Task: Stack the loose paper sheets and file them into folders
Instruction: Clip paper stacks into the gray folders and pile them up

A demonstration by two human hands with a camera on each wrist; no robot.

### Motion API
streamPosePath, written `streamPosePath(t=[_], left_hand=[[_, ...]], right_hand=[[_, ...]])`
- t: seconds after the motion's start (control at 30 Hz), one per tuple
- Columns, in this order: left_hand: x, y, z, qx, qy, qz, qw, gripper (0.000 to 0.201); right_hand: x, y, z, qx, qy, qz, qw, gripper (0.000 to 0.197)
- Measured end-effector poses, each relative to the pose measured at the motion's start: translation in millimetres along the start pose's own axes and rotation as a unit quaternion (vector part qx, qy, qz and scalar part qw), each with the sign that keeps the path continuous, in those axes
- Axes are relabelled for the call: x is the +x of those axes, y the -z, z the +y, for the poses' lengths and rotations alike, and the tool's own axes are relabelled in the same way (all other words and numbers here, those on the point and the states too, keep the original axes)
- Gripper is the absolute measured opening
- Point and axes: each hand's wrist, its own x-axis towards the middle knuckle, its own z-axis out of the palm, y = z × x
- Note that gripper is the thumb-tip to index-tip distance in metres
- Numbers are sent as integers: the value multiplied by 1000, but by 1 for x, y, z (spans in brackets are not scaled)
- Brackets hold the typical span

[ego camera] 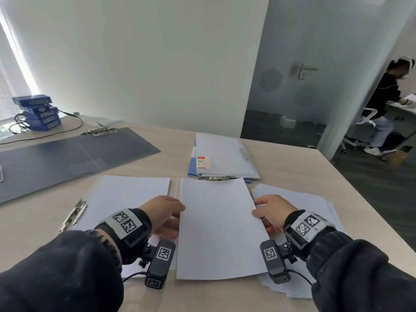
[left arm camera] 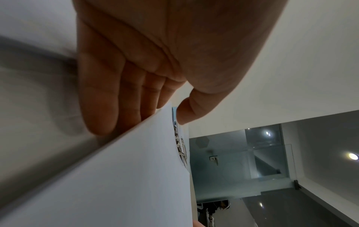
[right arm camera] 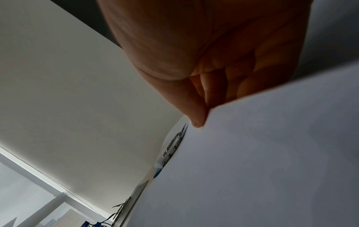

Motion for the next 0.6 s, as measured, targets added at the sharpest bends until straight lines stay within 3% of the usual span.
streamPosePath(t=[0.13, 0.43, 0.6], left_hand=[[0, 0, 3, 13, -20, 17, 1000, 8], [8, 1, 4, 29, -48, 37, 998, 21], [12, 0, 4, 39, -44, 39, 997, 17]], right_hand=[[1, 0, 0, -9, 0, 7, 1000, 31], [-5, -1, -8, 17, 9, 25, 999, 19], [-8, -2, -13, -9, 20, 29, 999, 15]])
